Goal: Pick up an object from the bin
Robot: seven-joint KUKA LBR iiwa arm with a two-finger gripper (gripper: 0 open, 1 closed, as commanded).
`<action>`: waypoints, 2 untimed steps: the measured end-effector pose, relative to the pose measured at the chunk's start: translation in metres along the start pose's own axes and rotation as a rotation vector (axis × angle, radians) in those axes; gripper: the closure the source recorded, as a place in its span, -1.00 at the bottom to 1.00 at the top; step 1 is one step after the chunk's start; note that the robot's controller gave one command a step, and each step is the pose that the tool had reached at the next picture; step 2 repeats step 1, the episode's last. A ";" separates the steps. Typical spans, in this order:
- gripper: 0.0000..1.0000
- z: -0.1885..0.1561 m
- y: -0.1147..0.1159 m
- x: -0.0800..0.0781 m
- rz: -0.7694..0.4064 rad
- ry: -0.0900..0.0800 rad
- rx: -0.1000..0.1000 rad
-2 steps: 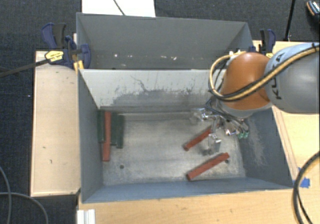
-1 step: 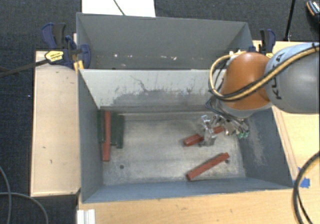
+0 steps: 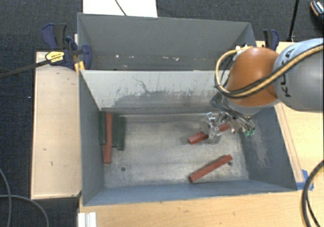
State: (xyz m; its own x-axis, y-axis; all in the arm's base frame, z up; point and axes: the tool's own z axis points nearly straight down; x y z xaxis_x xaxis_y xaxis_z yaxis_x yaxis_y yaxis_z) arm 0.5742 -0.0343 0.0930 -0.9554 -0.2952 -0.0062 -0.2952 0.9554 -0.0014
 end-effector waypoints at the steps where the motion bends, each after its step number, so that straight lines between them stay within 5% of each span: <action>1: 1.00 -0.096 -0.001 -0.003 0.005 -0.004 0.002; 2: 1.00 -0.096 -0.001 -0.003 0.005 -0.004 0.002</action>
Offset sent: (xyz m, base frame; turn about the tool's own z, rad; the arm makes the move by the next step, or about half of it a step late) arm 0.0000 -0.0001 0.0901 0.0000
